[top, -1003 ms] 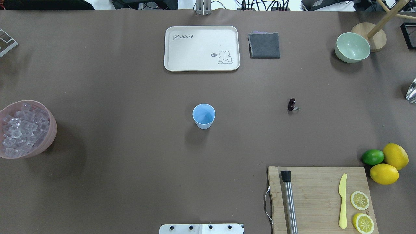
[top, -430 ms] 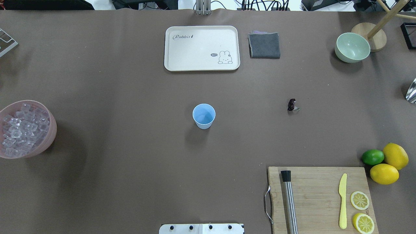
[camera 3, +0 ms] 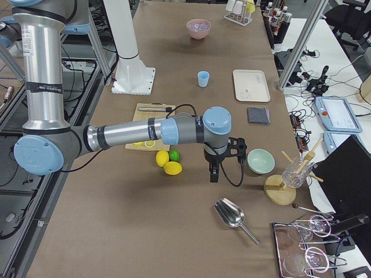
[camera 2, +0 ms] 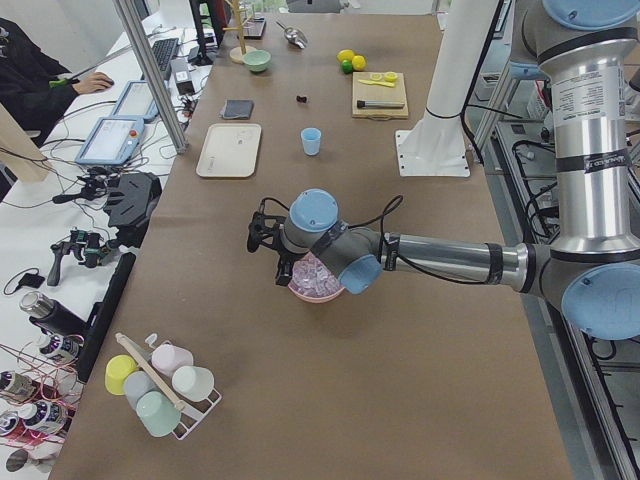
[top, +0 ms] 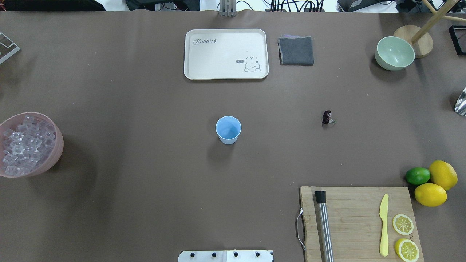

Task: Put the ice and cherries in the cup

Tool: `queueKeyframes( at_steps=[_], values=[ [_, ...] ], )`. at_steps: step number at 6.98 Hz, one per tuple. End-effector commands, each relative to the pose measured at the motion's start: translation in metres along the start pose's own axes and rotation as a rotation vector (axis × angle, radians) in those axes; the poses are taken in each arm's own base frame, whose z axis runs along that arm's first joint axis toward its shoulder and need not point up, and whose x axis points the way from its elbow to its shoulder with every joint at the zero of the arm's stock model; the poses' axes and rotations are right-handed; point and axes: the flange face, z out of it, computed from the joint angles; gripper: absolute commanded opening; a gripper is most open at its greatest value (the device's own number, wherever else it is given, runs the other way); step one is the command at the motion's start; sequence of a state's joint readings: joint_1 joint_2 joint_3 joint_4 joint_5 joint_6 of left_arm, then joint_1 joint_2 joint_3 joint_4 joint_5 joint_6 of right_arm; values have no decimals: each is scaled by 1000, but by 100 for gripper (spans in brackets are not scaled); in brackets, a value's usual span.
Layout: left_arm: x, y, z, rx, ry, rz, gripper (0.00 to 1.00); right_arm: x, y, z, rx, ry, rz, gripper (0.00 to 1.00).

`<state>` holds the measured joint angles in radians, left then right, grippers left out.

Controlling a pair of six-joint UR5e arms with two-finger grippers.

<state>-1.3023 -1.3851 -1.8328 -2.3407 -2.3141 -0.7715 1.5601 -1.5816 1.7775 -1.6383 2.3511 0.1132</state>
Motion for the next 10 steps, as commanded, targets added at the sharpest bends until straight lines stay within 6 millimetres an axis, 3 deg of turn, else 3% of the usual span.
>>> queueKeyframes(
  at_steps=[1,2,4,5,7,10],
  values=[
    [59,37,33,64,-73,-11,98,1,0,1,-2,1,1,100],
    [71,45,47,54,-112,10,98,1,0,3,-5,0,2,100],
    [61,77,74,36,-233,43,98,0,-2,2,-3,-2,0,100],
    [53,84,73,21,-246,35,97,0,-1,4,-13,-39,7,100],
    [45,94,75,-2,-257,35,80,-4,-2,2,-9,-44,1,100],
    [53,107,89,-42,-251,63,79,-7,-6,0,-5,-45,-6,100]
  ],
)
